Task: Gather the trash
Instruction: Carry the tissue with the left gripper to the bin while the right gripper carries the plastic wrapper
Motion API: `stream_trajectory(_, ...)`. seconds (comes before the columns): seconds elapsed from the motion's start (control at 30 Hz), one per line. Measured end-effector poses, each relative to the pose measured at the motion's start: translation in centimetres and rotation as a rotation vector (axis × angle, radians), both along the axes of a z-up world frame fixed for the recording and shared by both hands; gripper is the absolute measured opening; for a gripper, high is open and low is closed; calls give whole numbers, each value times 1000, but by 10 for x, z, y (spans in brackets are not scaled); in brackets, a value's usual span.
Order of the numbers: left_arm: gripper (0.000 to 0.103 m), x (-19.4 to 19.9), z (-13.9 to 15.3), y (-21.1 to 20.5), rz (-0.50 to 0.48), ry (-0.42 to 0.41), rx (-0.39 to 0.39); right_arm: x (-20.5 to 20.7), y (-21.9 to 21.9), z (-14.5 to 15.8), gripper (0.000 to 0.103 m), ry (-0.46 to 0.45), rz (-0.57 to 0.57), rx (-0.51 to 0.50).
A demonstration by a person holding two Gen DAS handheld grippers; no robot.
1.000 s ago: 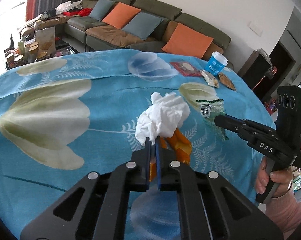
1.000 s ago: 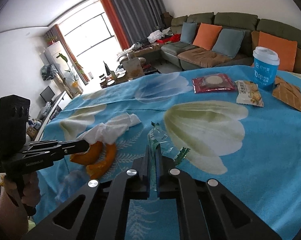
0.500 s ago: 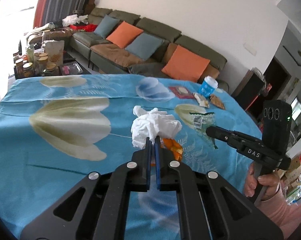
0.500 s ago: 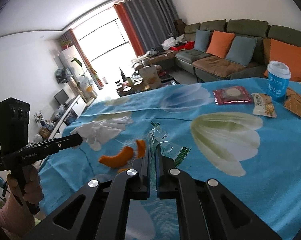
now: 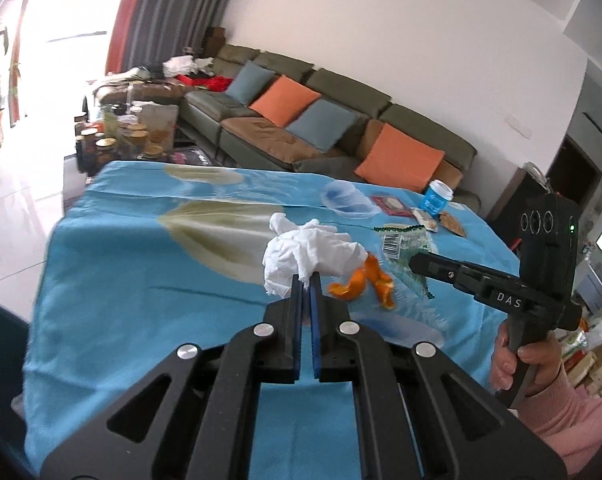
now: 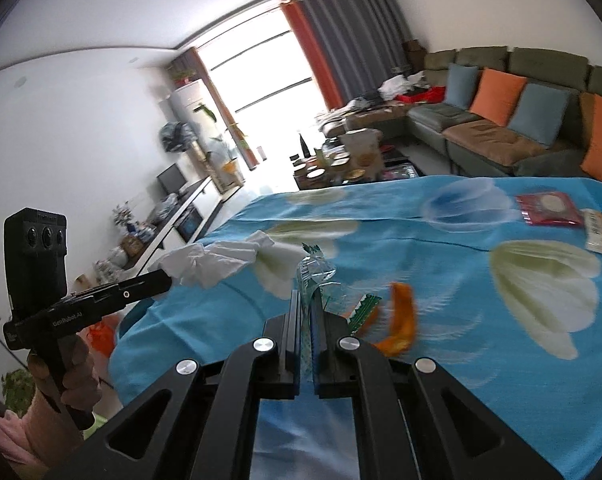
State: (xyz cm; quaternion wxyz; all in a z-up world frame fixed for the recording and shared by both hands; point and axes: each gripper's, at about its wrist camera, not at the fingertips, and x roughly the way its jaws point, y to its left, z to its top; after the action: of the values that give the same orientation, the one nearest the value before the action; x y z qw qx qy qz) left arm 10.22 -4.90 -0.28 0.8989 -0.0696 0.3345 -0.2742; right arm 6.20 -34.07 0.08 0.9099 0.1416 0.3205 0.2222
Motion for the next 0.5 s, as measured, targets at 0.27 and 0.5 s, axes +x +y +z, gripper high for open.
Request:
stream_trajectory(0.27, 4, -26, -1, 43, 87, 1, -3, 4, 42, 0, 3, 8, 94, 14)
stream_trajectory(0.5, 4, -43, -2, 67, 148, -1, 5, 4, 75, -3, 3, 20, 166, 18)
